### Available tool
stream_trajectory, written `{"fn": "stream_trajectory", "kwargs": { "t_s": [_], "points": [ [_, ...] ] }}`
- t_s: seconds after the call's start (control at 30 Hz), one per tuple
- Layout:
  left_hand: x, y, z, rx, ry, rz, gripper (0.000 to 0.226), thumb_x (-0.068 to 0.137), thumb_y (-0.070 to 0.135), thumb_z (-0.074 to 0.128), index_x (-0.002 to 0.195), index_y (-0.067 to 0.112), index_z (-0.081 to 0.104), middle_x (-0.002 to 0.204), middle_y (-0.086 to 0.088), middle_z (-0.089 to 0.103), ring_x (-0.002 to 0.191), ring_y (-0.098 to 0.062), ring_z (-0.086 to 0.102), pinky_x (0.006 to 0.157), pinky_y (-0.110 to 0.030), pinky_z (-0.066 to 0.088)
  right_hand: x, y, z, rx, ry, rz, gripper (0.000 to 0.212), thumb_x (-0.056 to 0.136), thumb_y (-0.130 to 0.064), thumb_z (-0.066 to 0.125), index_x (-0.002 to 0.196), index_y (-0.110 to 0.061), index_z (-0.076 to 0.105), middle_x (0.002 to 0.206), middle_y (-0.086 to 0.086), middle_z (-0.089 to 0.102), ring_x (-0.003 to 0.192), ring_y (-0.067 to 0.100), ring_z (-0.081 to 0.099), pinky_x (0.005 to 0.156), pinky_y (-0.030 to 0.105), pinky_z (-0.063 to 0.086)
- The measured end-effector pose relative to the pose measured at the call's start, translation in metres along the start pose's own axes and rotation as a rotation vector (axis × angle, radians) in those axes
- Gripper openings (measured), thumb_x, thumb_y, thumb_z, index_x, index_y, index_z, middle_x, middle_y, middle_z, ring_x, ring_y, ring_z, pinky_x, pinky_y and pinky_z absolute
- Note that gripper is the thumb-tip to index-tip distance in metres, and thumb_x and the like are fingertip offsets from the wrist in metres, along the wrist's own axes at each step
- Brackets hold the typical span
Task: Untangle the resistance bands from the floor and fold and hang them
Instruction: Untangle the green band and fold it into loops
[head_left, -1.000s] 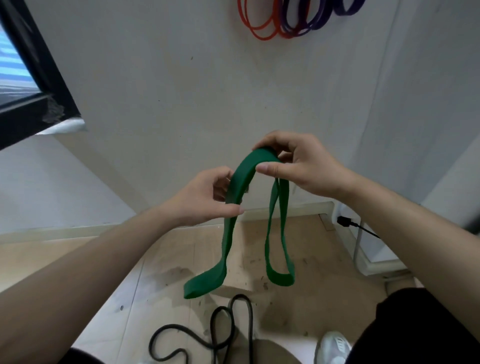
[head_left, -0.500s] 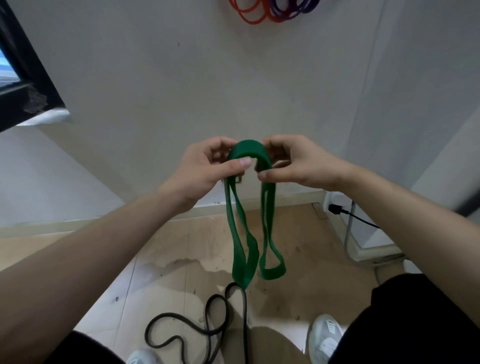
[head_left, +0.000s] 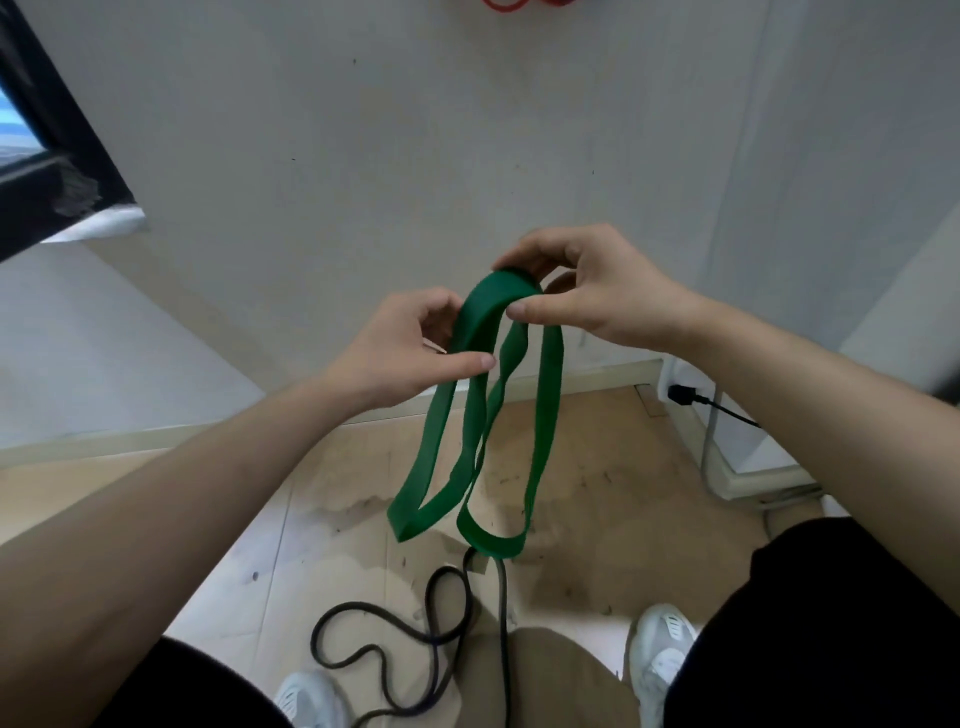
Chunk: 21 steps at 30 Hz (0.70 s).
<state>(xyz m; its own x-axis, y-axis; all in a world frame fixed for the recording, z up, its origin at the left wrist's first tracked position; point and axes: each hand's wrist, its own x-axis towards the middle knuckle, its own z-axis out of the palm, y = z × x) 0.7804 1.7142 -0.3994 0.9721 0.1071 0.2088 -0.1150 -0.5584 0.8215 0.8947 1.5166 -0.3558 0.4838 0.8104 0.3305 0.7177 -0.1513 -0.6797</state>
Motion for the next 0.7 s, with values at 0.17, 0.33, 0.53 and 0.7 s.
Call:
{"fn": "stream_trajectory", "kwargs": {
  "t_s": [0.17, 0.33, 0.53, 0.7],
  "points": [
    [-0.002, -0.002, -0.009, -0.107, 0.061, -0.005, 0.03, 0.078, 0.003, 0.081, 0.104, 0.016, 0.072, 0.093, -0.001, 0.077, 0.089, -0.019, 0.074, 0.085, -0.027, 0.058, 0.002, 0.0, -0.003, -0.151, -0.094, -0.029, 0.043, 0.093, -0.021, 0.07, 0.134, -0.022, 0.06, 0.116, -0.013, 0.066, 0.102, 0.003, 0.062, 0.082, 0.009, 0.047],
    [-0.005, -0.004, -0.001, -0.168, 0.052, -0.031, 0.033, 0.076, -0.002, 0.082, 0.106, 0.01, 0.073, 0.092, -0.001, 0.078, 0.089, -0.019, 0.074, 0.087, -0.032, 0.06, 0.002, 0.0, -0.004, -0.154, -0.147, -0.048, 0.042, 0.093, -0.021, 0.07, 0.134, -0.028, 0.063, 0.112, -0.027, 0.061, 0.104, 0.004, 0.061, 0.083, 0.011, 0.049],
    [-0.004, -0.005, 0.016, -0.23, 0.046, -0.01, 0.033, 0.077, 0.004, 0.083, 0.106, 0.014, 0.073, 0.096, -0.002, 0.077, 0.089, -0.017, 0.074, 0.086, -0.035, 0.06, -0.001, 0.003, -0.009, -0.034, -0.11, -0.053, 0.031, 0.092, -0.012, 0.071, 0.122, -0.016, 0.071, 0.104, -0.016, 0.063, 0.101, 0.013, 0.063, 0.081, 0.034, 0.061],
    [-0.004, 0.0, 0.033, -0.154, 0.004, 0.028, 0.053, 0.077, 0.023, 0.085, 0.125, 0.021, 0.063, 0.114, 0.005, 0.072, 0.107, -0.007, 0.068, 0.094, -0.029, 0.055, -0.006, 0.007, -0.013, 0.128, -0.066, -0.077, 0.027, 0.092, -0.006, 0.069, 0.118, -0.01, 0.071, 0.109, -0.004, 0.068, 0.105, 0.022, 0.066, 0.08, 0.039, 0.062]
  ]
}}
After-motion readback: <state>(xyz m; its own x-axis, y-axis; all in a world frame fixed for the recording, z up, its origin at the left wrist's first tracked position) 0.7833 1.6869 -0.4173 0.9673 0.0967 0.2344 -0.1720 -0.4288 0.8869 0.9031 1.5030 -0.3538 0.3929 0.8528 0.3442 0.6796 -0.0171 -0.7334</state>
